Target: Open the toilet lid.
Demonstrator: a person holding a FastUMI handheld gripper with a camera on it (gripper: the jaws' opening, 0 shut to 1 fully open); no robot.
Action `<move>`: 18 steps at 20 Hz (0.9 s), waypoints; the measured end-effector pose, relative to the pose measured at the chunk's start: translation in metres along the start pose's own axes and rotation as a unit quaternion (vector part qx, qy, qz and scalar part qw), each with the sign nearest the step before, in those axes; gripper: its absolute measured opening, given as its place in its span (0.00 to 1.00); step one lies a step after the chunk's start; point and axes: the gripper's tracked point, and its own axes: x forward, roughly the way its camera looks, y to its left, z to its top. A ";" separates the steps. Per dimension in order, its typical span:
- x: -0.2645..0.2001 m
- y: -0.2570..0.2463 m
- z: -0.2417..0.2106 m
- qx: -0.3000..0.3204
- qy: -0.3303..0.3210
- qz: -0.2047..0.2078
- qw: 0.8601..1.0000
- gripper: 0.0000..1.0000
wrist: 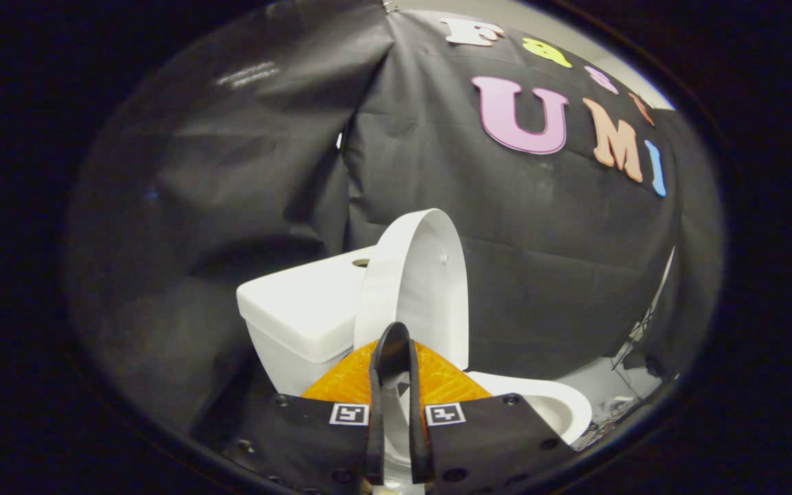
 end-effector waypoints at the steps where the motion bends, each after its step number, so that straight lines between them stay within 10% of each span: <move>1: 0.004 0.002 0.000 -0.005 -0.002 0.003 1.000 0.15; 9: -0.008 -0.004 0.017 0.086 -0.035 0.056 0.994 0.91; 18: -0.036 -0.026 0.031 0.071 -0.052 0.099 0.991 0.92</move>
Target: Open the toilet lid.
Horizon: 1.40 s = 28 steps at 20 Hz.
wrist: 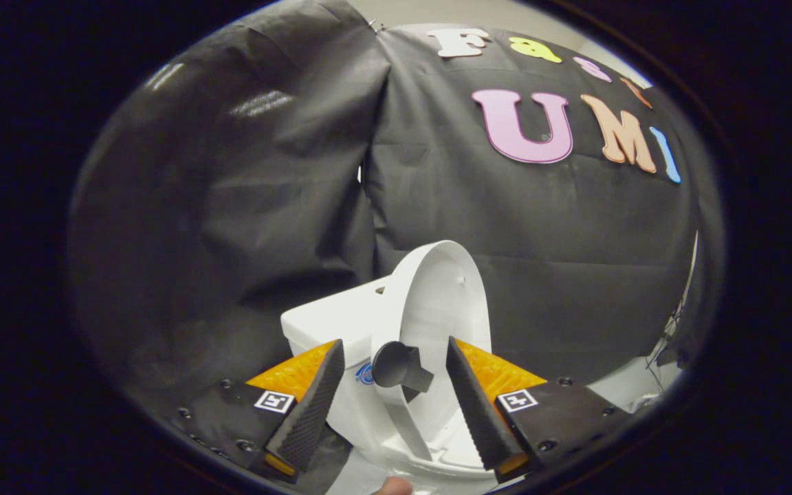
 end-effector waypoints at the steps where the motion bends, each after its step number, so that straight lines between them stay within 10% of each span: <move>1: -0.003 -0.004 0.002 -0.004 -0.001 0.001 1.000 0.92; 28: -0.086 -0.236 -0.010 -0.012 -0.026 -0.063 0.998 0.98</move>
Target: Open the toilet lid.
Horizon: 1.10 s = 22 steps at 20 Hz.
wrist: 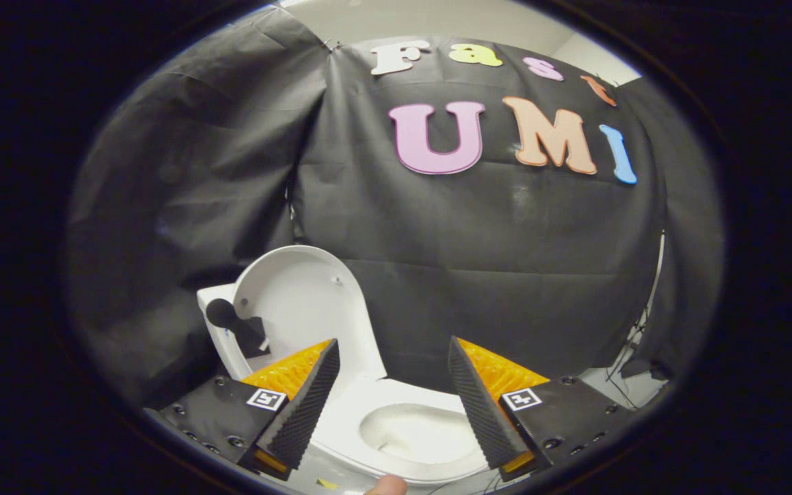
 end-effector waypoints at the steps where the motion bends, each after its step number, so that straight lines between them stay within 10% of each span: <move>1: -0.004 -0.004 0.000 0.001 -0.004 0.002 1.000 0.98; 22: -0.071 -0.067 -0.008 -0.022 -0.025 0.025 0.999 0.98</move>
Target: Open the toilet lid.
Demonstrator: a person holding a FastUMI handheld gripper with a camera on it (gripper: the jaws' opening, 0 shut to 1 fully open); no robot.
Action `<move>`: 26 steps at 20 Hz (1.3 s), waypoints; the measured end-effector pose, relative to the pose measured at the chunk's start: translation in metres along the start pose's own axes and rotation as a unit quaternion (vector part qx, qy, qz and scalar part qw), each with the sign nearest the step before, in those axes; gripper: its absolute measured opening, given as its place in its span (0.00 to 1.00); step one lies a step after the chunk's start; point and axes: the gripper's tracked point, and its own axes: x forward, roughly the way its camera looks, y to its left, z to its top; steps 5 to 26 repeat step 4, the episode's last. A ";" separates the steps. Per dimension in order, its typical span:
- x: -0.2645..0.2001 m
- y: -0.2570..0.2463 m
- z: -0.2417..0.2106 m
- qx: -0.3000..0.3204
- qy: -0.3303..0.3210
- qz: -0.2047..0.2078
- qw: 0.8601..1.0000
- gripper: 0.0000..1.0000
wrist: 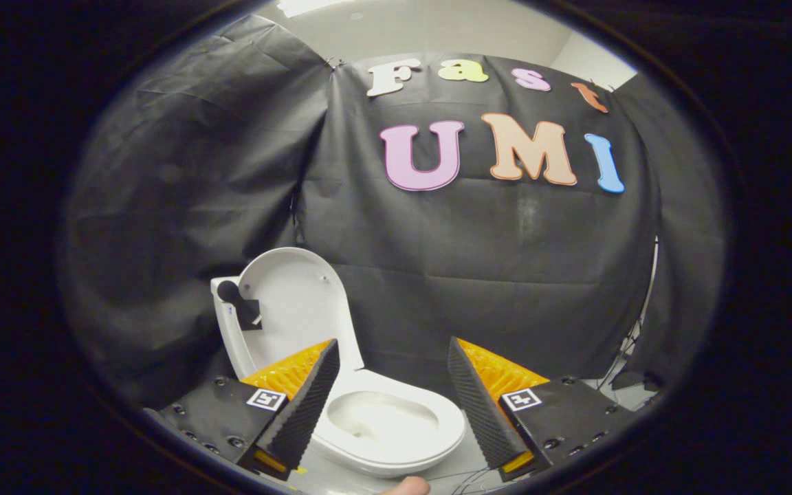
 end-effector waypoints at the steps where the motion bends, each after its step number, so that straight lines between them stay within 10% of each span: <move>1: 0.001 -0.002 -0.001 -0.003 0.004 -0.001 1.000 0.98; 26: -0.002 -0.003 -0.001 -0.001 0.002 -0.002 1.000 0.98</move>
